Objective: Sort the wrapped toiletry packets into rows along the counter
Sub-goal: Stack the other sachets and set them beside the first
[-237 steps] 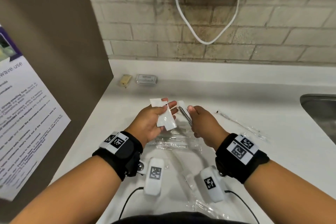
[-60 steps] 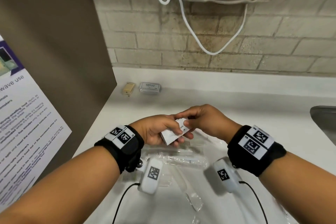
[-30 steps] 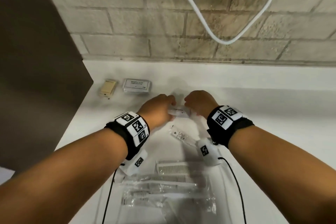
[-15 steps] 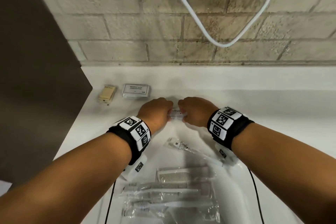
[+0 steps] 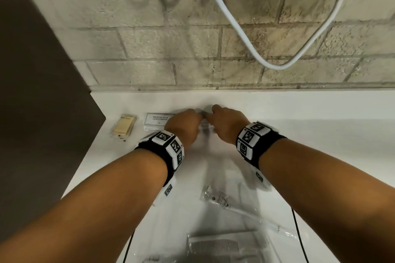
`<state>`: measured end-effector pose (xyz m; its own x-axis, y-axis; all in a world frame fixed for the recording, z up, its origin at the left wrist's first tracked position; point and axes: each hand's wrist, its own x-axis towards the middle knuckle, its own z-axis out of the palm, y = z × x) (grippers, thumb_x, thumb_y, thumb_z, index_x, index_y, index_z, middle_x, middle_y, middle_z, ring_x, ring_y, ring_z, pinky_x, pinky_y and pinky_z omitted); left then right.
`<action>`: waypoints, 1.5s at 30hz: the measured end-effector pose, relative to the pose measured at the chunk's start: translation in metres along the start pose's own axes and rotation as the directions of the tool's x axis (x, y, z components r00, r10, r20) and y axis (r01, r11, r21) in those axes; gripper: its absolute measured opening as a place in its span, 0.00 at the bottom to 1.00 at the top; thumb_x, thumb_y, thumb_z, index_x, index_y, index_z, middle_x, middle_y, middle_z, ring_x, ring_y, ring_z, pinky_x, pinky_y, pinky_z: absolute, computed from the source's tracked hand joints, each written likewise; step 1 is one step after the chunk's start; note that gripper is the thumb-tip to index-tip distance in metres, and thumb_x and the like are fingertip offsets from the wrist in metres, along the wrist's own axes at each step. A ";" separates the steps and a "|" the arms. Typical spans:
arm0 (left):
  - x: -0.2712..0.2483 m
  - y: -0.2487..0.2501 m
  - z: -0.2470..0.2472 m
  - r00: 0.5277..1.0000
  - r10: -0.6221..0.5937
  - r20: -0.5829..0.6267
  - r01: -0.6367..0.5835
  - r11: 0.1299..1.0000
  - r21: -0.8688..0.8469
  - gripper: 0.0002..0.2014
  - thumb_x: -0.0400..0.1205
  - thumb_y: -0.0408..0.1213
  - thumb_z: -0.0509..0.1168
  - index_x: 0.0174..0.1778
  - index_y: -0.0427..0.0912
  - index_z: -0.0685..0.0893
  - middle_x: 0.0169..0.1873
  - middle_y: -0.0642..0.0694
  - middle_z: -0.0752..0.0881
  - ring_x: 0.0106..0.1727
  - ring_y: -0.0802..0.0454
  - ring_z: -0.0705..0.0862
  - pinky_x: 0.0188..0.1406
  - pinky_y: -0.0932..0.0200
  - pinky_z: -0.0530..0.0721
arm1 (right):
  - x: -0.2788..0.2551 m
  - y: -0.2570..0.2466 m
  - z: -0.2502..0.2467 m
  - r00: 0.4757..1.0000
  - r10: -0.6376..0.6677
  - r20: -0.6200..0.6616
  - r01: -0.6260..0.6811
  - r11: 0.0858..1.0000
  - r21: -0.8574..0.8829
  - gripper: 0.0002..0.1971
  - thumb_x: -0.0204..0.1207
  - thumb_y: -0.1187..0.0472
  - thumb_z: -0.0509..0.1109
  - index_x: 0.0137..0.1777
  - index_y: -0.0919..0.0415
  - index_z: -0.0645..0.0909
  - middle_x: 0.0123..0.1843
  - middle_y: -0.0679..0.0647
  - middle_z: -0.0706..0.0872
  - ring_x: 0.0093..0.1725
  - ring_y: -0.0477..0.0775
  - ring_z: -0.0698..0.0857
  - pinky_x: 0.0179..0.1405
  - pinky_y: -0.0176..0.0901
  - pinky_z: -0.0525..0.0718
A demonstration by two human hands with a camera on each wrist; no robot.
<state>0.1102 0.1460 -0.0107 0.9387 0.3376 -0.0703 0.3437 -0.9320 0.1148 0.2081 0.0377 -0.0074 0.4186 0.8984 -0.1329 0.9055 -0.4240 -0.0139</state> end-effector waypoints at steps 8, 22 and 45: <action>0.011 -0.004 -0.003 0.999 -0.024 -0.035 0.022 0.998 -0.059 0.15 0.83 0.33 0.63 0.66 0.44 0.80 0.64 0.40 0.79 0.65 0.39 0.79 0.62 0.50 0.77 | 0.016 0.011 0.002 0.999 0.041 0.030 -0.040 0.999 -0.006 0.18 0.80 0.58 0.67 0.70 0.54 0.75 0.66 0.57 0.75 0.62 0.63 0.81 0.49 0.50 0.80; 0.016 -0.009 0.000 0.998 -0.026 -0.052 0.023 0.997 -0.068 0.19 0.80 0.35 0.67 0.67 0.41 0.77 0.65 0.40 0.80 0.64 0.40 0.80 0.60 0.50 0.77 | 0.011 0.010 -0.004 0.997 0.072 -0.004 -0.072 0.997 0.005 0.25 0.76 0.54 0.73 0.71 0.57 0.72 0.69 0.57 0.73 0.67 0.62 0.78 0.56 0.54 0.81; -0.244 0.023 0.011 0.947 -0.028 0.319 0.101 0.972 -0.212 0.25 0.76 0.62 0.66 0.64 0.53 0.77 0.55 0.54 0.82 0.54 0.54 0.81 0.57 0.54 0.81 | -0.204 -0.062 0.008 0.966 0.121 0.231 -0.126 0.992 0.008 0.17 0.79 0.57 0.64 0.65 0.62 0.78 0.60 0.59 0.85 0.59 0.61 0.84 0.53 0.45 0.80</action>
<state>-0.1109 0.0408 -0.0020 0.8708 0.3041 -0.3863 0.4344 -0.8440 0.3148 0.0657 -0.1197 0.0121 0.4976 0.7898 -0.3586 0.8450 -0.5348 -0.0053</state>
